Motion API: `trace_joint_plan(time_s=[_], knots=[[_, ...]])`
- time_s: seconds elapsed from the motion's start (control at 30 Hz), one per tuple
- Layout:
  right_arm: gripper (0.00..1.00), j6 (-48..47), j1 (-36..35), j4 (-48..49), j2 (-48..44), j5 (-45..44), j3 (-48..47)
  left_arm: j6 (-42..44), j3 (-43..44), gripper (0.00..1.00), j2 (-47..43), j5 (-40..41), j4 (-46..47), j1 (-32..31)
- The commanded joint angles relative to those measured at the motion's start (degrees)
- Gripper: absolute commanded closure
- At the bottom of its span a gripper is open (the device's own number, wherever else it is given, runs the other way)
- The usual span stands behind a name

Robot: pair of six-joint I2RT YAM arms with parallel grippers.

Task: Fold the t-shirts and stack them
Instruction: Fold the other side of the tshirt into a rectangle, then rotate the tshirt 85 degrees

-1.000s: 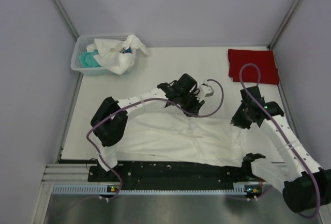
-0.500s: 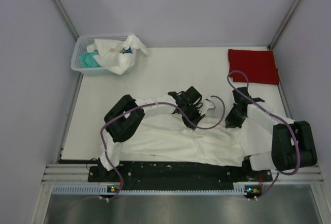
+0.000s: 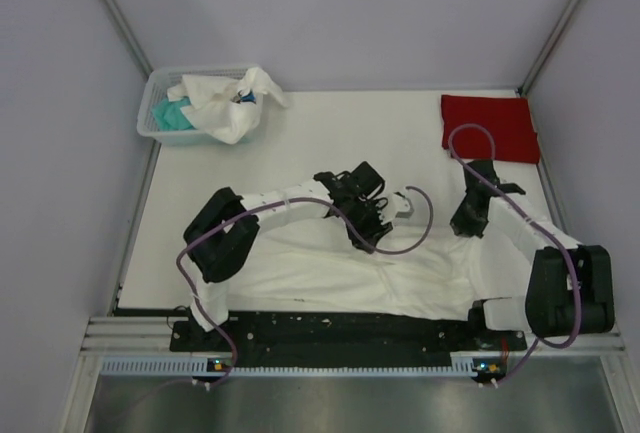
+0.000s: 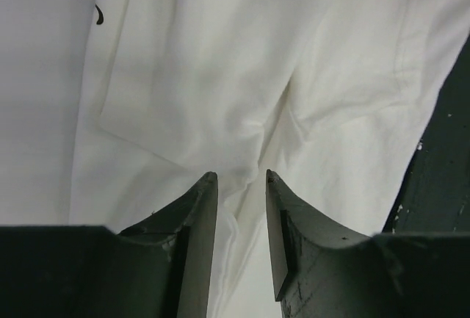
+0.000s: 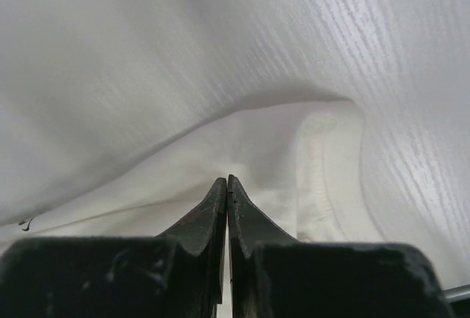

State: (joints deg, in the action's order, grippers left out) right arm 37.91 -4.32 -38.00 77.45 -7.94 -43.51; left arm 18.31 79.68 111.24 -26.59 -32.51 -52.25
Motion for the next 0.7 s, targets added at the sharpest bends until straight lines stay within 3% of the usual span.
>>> trace_joint_plan(time_s=[0.0,0.13,0.33,0.67], knots=[[1.0,-2.32,0.36,-3.3,-5.46,-6.55,-2.38,4.28,4.08,0.62,-7.52,-3.65,-4.04,1.27],[1.0,0.84,1.33,-4.54,-3.72,-3.15,-0.18,4.46,3.56,0.67,-9.37,-1.72,-7.73,6.35],[1.0,2.52,2.82,-2.44,-1.17,-3.04,2.37,6.65,-6.09,0.74,-13.67,2.75,-8.45,22.6],[1.0,0.15,2.12,4.16,18.59,-0.32,-10.61,15.0,-28.16,0.76,-25.8,16.03,-2.74,42.83]])
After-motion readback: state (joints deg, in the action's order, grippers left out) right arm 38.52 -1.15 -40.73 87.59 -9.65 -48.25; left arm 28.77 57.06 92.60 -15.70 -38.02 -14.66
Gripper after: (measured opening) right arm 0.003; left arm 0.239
